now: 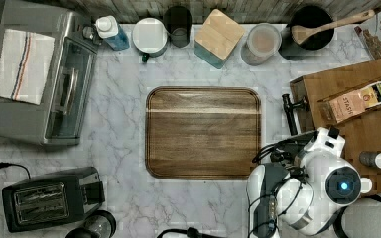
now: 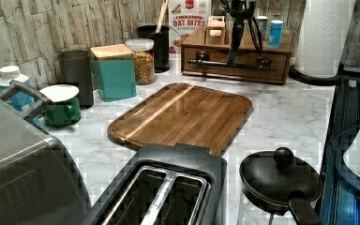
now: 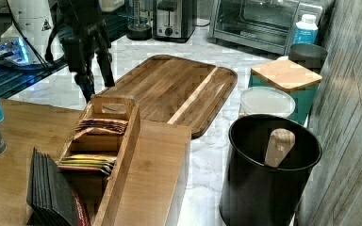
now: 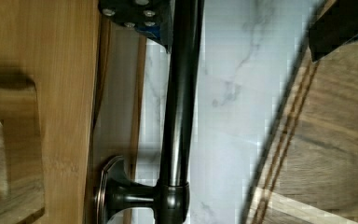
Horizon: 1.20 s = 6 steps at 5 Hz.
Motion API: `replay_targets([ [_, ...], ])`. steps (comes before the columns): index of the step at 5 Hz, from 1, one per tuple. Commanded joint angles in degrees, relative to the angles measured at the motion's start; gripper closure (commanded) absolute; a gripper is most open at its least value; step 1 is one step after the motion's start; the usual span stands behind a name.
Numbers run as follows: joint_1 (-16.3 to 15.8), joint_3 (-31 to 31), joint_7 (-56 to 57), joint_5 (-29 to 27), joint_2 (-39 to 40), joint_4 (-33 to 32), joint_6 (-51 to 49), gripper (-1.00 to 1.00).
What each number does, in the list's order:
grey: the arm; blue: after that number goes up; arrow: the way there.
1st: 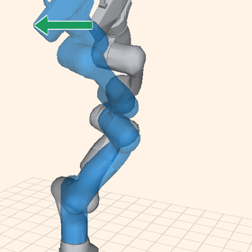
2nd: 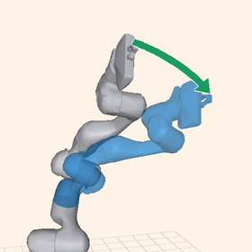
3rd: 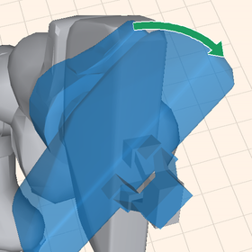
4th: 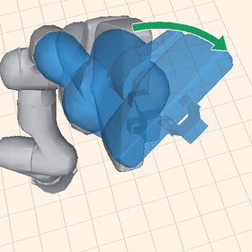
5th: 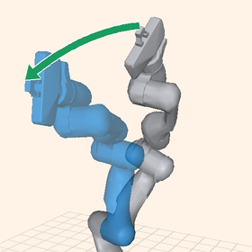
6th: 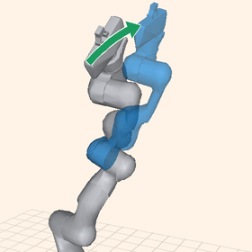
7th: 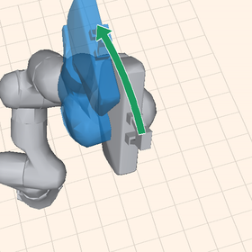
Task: Open the drawer.
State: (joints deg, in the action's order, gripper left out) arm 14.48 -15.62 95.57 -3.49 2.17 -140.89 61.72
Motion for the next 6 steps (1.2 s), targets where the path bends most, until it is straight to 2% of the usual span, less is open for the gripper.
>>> replay_targets([
  [1,-0.08,0.89,4.56,-3.46,4.92,5.54,-0.6,-1.0],
  [3,0.24,4.33,9.49,-11.59,9.2,5.74,3.02,-1.0],
  [4,0.55,5.16,13.26,-14.61,14.07,8.84,2.6,-1.0],
  [5,-0.47,3.22,12.57,-12.62,15.85,10.96,-1.58,-1.0],
  [6,-3.53,1.15,7.09,-8.41,12.65,7.98,-2.57,-1.0],
])
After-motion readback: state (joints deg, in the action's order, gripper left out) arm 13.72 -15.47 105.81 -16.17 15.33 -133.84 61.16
